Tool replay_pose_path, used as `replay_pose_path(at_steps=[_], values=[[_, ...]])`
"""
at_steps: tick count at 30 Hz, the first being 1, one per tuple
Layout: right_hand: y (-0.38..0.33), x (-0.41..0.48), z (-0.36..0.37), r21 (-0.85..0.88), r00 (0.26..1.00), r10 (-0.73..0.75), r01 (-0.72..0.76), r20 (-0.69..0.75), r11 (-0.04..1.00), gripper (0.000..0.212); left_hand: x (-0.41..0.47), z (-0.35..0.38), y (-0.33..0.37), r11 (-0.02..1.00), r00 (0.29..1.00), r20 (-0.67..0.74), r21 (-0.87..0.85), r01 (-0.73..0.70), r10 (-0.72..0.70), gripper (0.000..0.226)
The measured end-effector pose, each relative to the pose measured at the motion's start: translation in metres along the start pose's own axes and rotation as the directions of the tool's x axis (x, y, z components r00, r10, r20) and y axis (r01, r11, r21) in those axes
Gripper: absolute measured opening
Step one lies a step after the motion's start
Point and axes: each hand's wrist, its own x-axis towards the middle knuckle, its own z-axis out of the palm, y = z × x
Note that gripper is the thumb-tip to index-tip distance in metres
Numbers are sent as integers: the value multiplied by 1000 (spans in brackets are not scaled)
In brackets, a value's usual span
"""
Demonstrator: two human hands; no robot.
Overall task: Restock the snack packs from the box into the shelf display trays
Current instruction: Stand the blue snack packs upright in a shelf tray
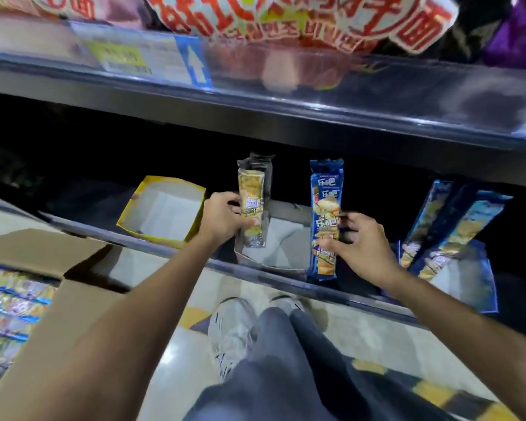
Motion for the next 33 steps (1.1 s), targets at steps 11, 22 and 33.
replay_pose_path(at_steps=[11,22,33], values=[[-2,6,-4,68,999,18,-20,37,997,33,7,15,-19,999,991,-131,28,15,-11,45],[-4,2,-3,36,999,29,-30,23,999,39,10,20,-36,997,991,-126,-76,24,-33,44],[-1,1,-3,22,1000,15,-15,14,1000,47,3,20,-34,996,993,-109,-77,36,-45,51]])
